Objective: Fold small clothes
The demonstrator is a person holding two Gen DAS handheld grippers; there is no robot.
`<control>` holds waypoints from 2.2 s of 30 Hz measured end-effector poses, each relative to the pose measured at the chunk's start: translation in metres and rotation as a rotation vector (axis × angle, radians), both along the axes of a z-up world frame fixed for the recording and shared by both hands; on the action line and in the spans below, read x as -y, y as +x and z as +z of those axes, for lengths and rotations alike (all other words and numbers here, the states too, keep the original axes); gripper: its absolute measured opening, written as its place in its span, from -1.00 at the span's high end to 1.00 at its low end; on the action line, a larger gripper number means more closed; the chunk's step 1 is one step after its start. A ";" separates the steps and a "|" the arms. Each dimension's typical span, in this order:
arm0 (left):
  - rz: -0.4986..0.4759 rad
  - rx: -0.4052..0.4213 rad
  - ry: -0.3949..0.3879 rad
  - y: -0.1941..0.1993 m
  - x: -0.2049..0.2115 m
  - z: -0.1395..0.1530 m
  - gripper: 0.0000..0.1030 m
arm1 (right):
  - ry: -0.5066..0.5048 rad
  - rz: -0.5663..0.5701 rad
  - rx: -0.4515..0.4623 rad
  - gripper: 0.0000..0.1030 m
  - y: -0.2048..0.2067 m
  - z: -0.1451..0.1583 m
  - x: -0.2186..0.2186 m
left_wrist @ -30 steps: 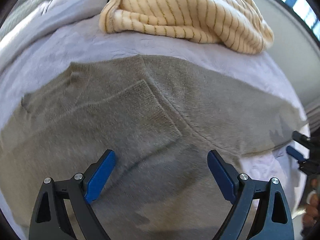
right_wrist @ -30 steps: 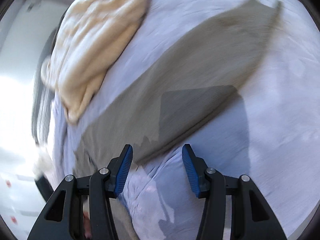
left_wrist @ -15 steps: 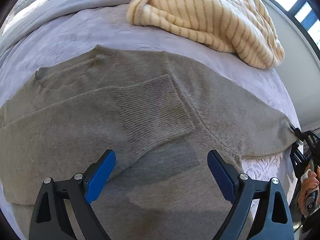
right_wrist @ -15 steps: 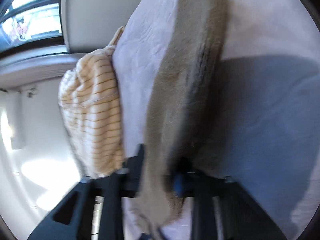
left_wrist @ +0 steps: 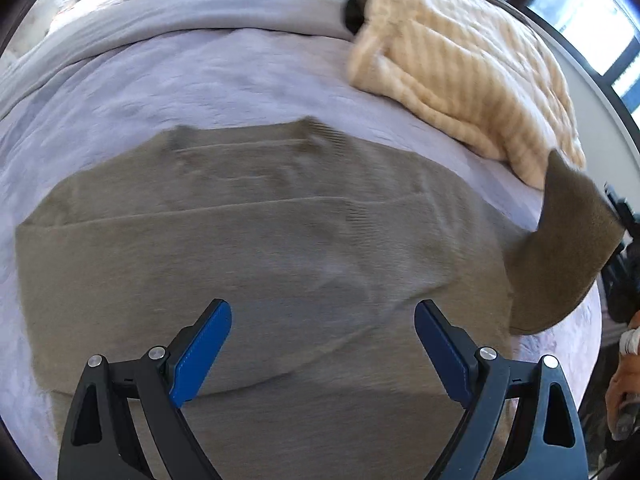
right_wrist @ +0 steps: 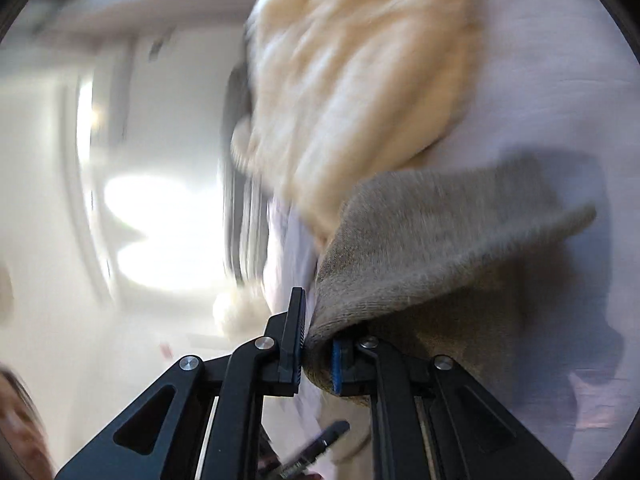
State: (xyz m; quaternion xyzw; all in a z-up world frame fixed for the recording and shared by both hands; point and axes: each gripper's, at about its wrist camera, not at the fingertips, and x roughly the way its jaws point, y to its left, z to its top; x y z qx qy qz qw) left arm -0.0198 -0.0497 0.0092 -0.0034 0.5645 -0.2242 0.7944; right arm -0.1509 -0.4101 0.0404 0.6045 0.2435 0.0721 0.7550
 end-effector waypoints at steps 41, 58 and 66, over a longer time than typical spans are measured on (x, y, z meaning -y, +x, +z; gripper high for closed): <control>0.225 -0.283 -0.539 0.039 -0.162 -0.044 -0.81 | -0.671 0.860 -0.317 0.15 0.132 -0.057 -0.343; 0.100 -0.196 -0.405 0.033 -0.137 -0.030 0.71 | -0.199 0.153 -0.497 0.86 0.019 -0.074 -0.131; 0.160 -0.225 -0.272 0.027 -0.160 -0.057 0.71 | -0.282 0.246 -0.549 0.87 0.012 -0.091 -0.121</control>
